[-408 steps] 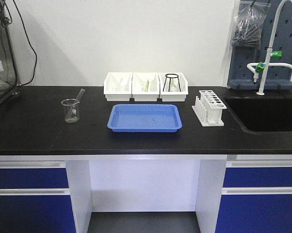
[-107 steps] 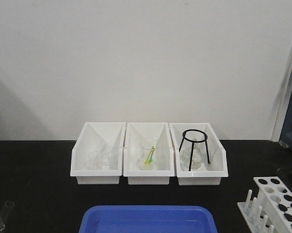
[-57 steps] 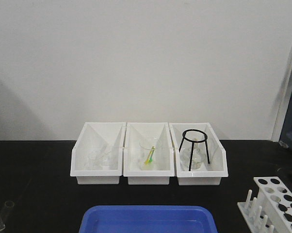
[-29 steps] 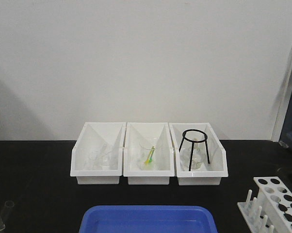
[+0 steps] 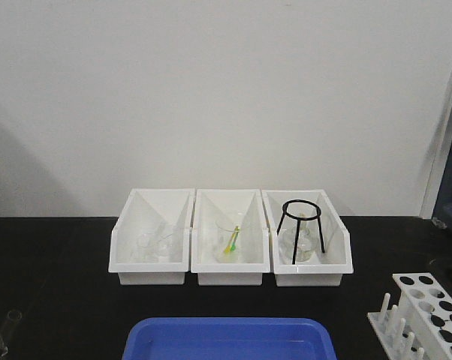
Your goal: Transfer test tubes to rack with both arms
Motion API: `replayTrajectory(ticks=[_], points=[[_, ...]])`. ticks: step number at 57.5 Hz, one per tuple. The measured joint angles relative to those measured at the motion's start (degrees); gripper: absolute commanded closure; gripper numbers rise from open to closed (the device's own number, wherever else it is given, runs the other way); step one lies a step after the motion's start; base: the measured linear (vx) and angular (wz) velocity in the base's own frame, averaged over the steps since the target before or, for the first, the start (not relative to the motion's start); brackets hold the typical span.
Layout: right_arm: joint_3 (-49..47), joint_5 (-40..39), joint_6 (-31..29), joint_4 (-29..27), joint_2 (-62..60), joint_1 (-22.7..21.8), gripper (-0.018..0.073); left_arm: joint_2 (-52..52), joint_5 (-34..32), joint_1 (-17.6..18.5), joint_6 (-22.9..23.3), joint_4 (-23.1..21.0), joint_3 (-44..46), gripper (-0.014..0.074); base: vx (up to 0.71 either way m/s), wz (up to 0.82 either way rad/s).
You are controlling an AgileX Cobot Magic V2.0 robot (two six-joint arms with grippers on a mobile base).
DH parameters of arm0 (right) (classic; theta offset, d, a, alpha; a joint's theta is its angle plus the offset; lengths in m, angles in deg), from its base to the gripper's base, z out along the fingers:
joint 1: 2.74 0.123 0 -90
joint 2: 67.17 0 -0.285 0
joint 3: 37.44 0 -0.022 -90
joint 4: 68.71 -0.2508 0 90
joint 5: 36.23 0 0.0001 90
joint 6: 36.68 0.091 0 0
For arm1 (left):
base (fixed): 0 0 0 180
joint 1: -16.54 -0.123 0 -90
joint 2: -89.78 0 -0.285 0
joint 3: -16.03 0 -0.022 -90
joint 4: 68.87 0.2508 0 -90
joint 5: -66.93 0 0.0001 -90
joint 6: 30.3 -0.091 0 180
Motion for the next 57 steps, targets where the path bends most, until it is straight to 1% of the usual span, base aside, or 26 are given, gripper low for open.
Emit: replayTrajectory(ticks=[15, 27, 33, 42, 46, 53, 57], points=[[0.00, 0.00, -0.10, 0.00, 0.00, 0.00, 0.0064, -13.41, -2.62, 0.00, -0.07, -0.05, 6.50, 0.0200, 0.00, 0.00], [0.00, -0.07, -0.15, 0.00, 0.00, 0.00, 0.0064, -19.84, -3.14, 0.00, -0.26, -0.11, 10.81, 0.0200, 0.00, 0.00], [0.00, -0.07, -0.15, 0.00, 0.00, 0.00, 0.0064, -21.98, -3.70, 0.00, -1.36, -0.16, 11.82, 0.0200, 0.00, 0.00], [0.00, -0.07, -0.15, 0.00, 0.00, 0.00, 0.0064, -24.37, -5.46, 0.00, -4.58, -0.44, 11.87, 0.0200, 0.00, 0.00], [0.00, -0.07, -0.16, 0.00, 0.00, 0.00, 0.0064, -25.05, -5.99, 0.00, -5.44, -1.91, 11.87, 0.0200, 0.00, 0.00], [0.00, -0.07, -0.16, 0.00, 0.00, 0.00, 0.0064, -25.63, -7.36, 0.00, -5.96, -7.37, 11.87, 0.0200, 0.00, 0.00], [0.00, -0.07, -0.16, 0.00, 0.00, 0.00, 0.0064, -25.63, -8.48, 0.00, -6.19, -9.66, 11.87, 0.0200, 0.00, 0.00]])
